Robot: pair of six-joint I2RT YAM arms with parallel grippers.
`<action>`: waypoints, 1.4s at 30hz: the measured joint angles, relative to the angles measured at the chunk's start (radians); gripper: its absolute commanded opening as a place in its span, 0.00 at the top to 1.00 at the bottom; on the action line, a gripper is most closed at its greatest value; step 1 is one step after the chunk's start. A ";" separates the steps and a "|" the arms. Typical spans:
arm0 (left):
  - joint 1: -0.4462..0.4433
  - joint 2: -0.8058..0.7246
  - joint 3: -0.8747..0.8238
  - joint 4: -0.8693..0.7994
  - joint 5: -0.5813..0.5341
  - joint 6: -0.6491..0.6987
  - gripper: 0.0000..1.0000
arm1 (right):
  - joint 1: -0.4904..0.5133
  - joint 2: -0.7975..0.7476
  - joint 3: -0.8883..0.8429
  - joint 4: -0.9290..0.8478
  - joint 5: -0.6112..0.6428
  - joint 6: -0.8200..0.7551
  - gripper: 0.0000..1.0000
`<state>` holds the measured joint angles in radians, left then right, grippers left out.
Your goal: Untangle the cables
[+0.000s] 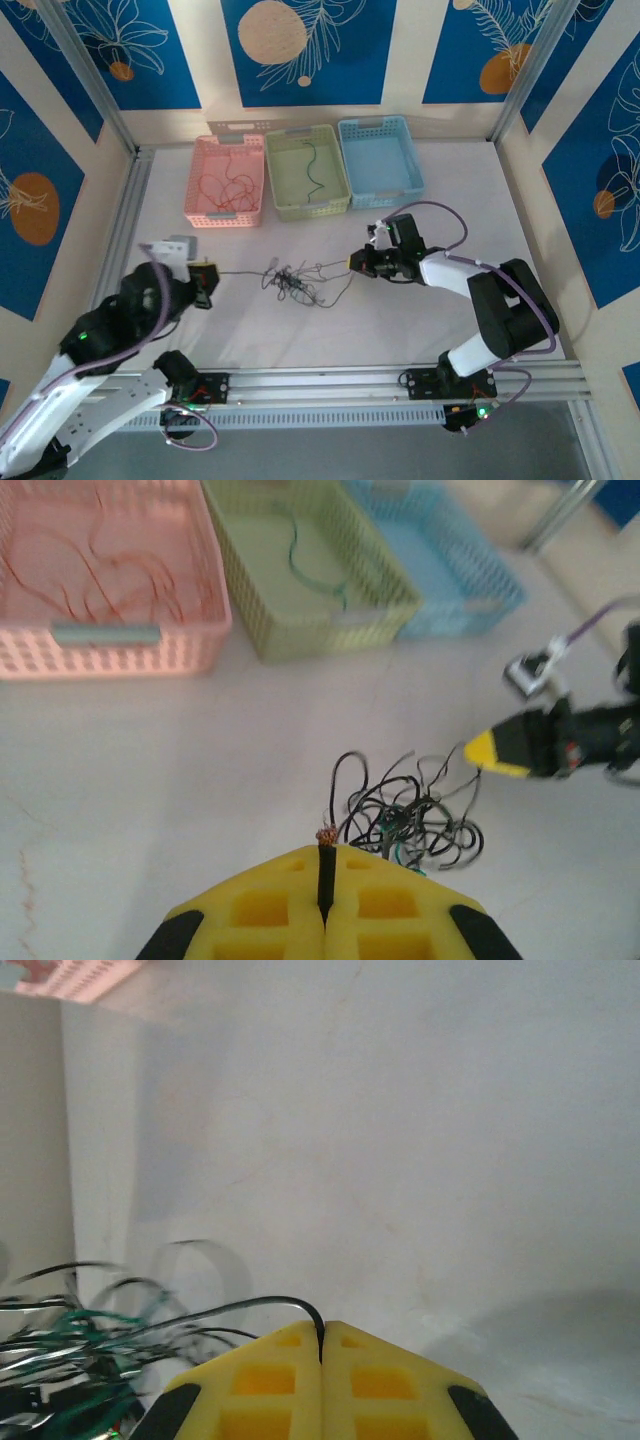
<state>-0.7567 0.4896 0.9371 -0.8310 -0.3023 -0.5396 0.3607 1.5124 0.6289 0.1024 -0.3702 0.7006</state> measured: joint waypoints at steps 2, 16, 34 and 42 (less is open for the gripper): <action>0.000 -0.043 0.077 -0.052 -0.043 0.016 1.00 | -0.040 0.000 -0.026 0.039 -0.036 0.035 1.00; 0.000 -0.203 0.216 -0.222 -0.337 0.079 1.00 | -0.276 0.000 -0.213 0.303 -0.154 0.260 1.00; 0.000 -0.228 0.209 -0.206 -0.581 0.204 1.00 | -0.394 -0.092 -0.364 0.413 -0.080 0.416 1.00; -0.001 -0.149 0.179 -0.174 -0.647 0.290 1.00 | -0.426 -0.118 -0.324 0.324 -0.076 0.404 1.00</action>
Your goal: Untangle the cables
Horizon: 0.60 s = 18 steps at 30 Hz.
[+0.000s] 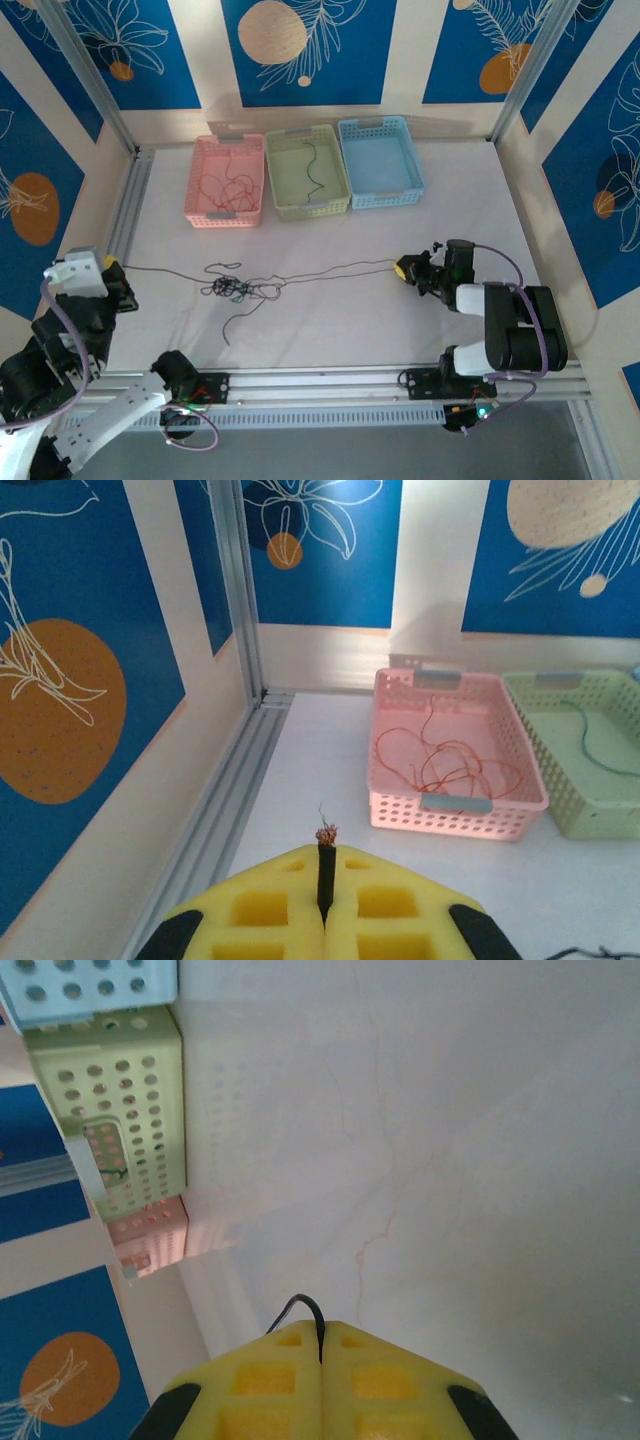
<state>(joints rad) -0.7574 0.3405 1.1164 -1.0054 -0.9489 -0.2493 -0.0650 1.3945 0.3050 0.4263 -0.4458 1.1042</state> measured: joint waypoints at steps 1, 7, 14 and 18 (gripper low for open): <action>0.000 0.005 -0.004 -0.001 -0.004 0.004 1.00 | -0.016 -0.006 0.013 -0.025 -0.001 -0.009 1.00; 0.000 0.023 -0.028 -0.009 -0.014 0.005 1.00 | -0.199 -0.158 0.091 -0.249 0.028 -0.117 1.00; 0.000 0.065 -0.064 -0.013 -0.014 -0.003 1.00 | -0.348 -0.291 0.177 -0.447 0.139 -0.211 1.00; 0.000 0.084 -0.066 -0.013 -0.013 -0.003 1.00 | -0.421 -0.298 0.187 -0.519 0.176 -0.233 1.00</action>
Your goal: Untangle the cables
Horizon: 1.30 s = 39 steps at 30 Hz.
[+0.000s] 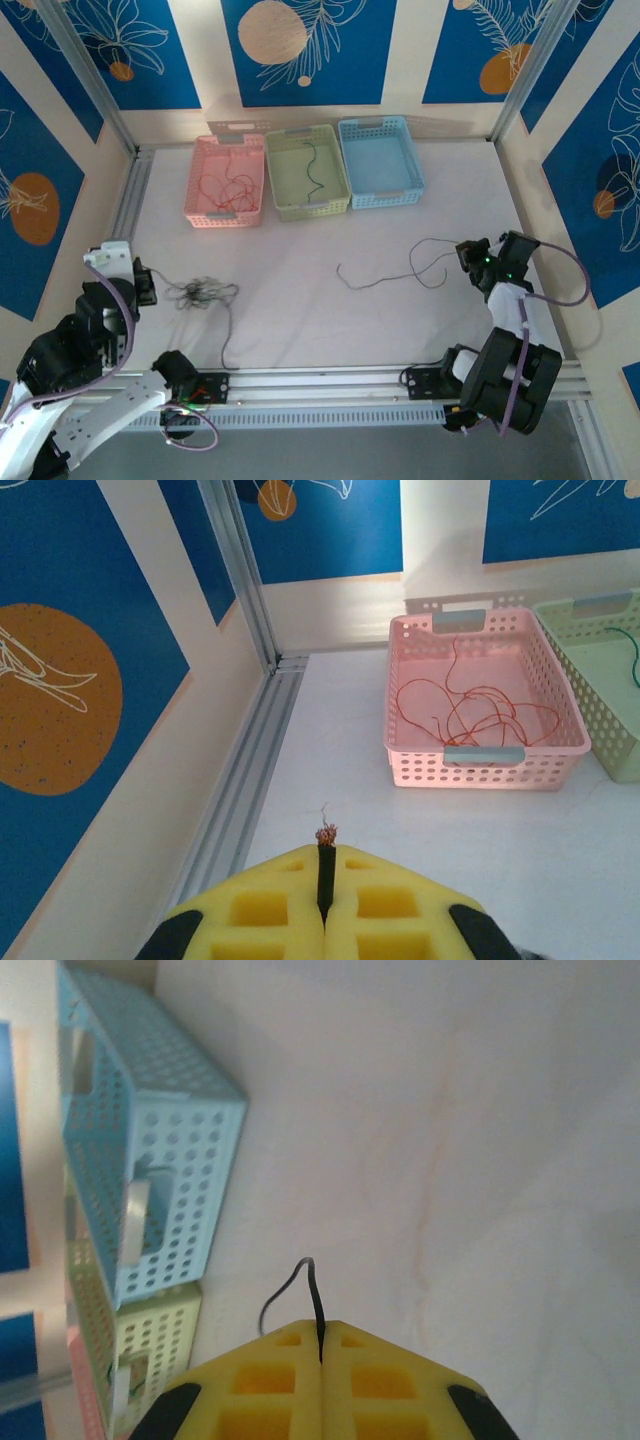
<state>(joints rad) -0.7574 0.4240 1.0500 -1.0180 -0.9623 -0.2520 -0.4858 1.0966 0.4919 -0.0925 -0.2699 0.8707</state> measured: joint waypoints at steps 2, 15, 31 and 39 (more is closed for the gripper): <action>0.000 0.002 -0.003 0.000 0.000 0.000 1.00 | -0.038 -0.001 0.000 -0.017 0.012 -0.001 1.00; 0.000 0.003 -0.046 0.037 0.090 0.035 1.00 | 0.368 -0.001 -0.022 0.028 0.101 -0.111 1.00; 0.000 0.024 -0.118 0.115 0.264 0.078 1.00 | 0.632 0.212 0.844 -0.218 0.298 -0.291 1.00; 0.001 0.046 -0.126 0.122 0.302 0.079 1.00 | 0.629 0.418 1.214 -0.299 0.288 -0.291 1.00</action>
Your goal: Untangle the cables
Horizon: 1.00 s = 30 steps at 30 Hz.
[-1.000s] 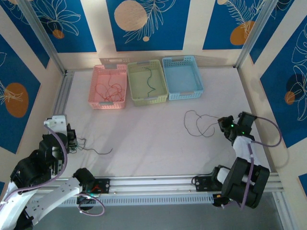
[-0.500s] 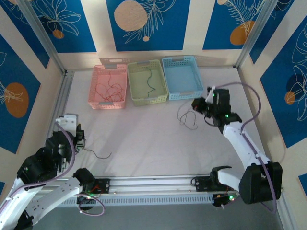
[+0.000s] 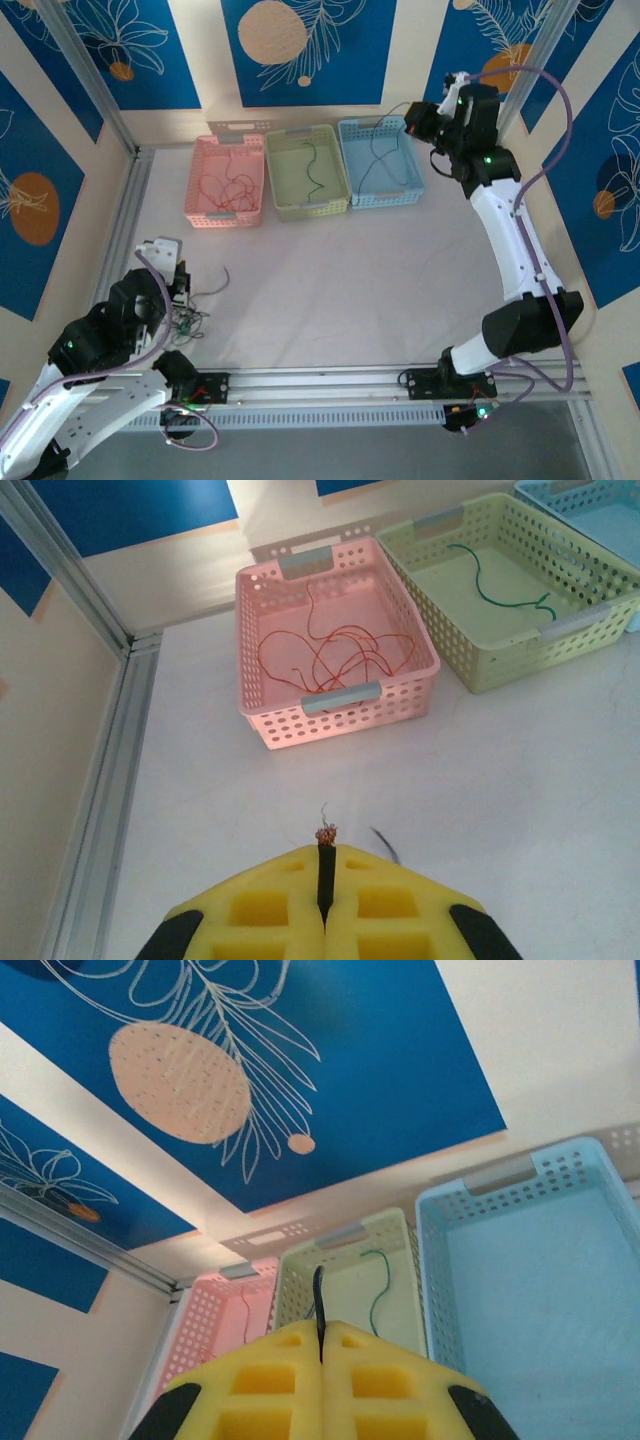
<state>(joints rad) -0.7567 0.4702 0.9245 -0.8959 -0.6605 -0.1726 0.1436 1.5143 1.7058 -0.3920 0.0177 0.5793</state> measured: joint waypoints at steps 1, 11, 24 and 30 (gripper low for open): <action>0.000 0.000 -0.001 0.000 0.004 0.000 1.00 | 0.000 0.019 0.035 -0.008 -0.004 0.000 1.00; 0.000 0.001 -0.002 0.001 0.027 0.000 1.00 | 0.000 0.194 0.370 -0.100 -0.042 0.008 1.00; 0.000 0.001 -0.004 0.018 0.048 0.000 1.00 | -0.011 0.378 0.684 -0.241 -0.084 0.005 1.00; 0.000 0.001 -0.004 0.021 0.058 0.000 1.00 | -0.035 0.482 0.771 -0.258 -0.105 0.008 1.00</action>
<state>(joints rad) -0.7567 0.4713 0.9207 -0.8749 -0.6022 -0.1726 0.1085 1.9961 2.4767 -0.6502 -0.0868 0.5869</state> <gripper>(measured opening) 0.065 0.051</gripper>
